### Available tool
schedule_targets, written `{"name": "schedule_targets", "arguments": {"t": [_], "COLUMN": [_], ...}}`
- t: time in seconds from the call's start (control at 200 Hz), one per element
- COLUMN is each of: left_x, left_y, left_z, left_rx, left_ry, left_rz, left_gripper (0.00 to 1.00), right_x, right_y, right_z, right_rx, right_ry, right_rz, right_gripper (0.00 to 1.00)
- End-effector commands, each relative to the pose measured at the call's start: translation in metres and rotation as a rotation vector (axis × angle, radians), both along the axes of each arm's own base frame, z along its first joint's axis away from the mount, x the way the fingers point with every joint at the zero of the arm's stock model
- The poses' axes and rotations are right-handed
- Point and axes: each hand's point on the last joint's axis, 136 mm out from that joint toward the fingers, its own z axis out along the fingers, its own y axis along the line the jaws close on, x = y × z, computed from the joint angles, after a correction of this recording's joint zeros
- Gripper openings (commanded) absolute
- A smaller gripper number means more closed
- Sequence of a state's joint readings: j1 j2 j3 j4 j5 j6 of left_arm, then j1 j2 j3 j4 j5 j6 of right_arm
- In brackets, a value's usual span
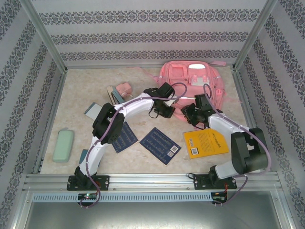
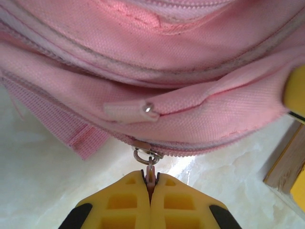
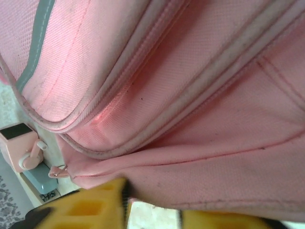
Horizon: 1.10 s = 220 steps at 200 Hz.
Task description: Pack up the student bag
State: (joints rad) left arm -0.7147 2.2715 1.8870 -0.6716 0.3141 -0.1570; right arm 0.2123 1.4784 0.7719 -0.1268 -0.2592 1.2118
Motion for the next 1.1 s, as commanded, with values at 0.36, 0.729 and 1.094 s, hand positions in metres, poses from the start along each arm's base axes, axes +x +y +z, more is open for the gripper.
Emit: {"name": "schedule_targets", "arguments": {"t": [0.36, 0.729, 1.094], "left_x": [0.086, 0.119, 0.144], "left_y": [0.073, 0.095, 0.099], "left_z": [0.008, 0.004, 0.003], "left_rx": [0.228, 0.189, 0.176], "left_ry": [-0.103, -0.084, -0.142], "left_rz": [0.205, 0.220, 0.289], "left_gripper": [0.00, 0.00, 0.00], "right_x": [-0.012, -0.021, -0.014], "right_y": [-0.027, -0.036, -0.023], "right_z": [0.010, 0.010, 0.014], "right_rx": [-0.092, -0.110, -0.083], "right_ry": [-0.002, -0.003, -0.012], "right_rz": [-0.006, -0.003, 0.040], "right_gripper": [0.00, 0.00, 0.00]}}
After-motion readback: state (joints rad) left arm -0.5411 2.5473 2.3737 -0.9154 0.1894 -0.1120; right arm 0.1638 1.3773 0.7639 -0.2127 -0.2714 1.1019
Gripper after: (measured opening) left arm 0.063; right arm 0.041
